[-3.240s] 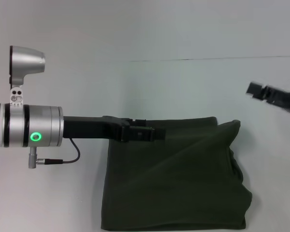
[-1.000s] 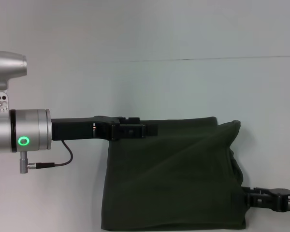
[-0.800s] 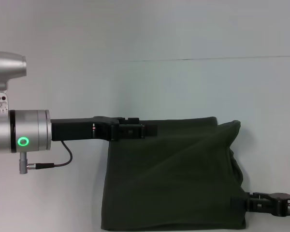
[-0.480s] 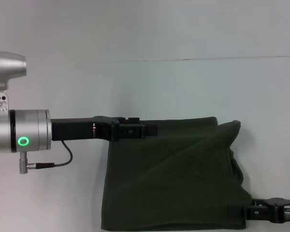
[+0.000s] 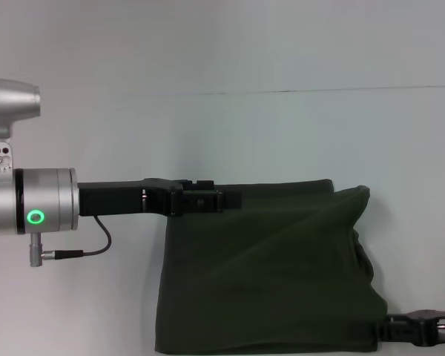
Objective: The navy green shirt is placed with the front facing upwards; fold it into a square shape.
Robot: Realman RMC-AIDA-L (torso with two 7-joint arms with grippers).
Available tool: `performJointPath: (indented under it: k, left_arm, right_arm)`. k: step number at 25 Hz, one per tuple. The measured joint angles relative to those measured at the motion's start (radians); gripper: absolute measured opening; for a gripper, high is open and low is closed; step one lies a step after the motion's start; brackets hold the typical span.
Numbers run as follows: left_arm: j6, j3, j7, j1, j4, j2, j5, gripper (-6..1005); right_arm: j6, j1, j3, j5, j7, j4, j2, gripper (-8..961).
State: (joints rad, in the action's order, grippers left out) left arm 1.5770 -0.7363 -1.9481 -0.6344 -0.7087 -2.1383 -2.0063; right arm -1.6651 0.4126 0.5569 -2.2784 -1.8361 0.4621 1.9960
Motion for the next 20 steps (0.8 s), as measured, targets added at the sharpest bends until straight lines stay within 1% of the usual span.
performJointPath:
  k: [5, 8, 15, 20]
  left_arm:
    - [0.0, 0.0, 0.0, -0.001, 0.0, -0.001, 0.0, 859]
    - [-0.002, 0.0, 0.0, -0.002, 0.0, -0.002, 0.0, 858]
    - [-0.01, 0.0, 0.0, -0.002, 0.0, -0.006, 0.0, 857]
    - [-0.013, 0.0, 0.0, -0.003, 0.0, -0.006, 0.0, 856]
  right_arm:
    - [0.009, 0.014, 0.0, -0.029, 0.008, 0.0, 0.006, 477]
    - [0.008, 0.017, -0.001, -0.03, 0.01, 0.002, 0.004, 333]
    - [0.004, 0.019, 0.001, -0.031, 0.013, 0.011, 0.0, 176]
    - [-0.015, 0.02, 0.057, -0.034, 0.021, 0.013, -0.003, 70]
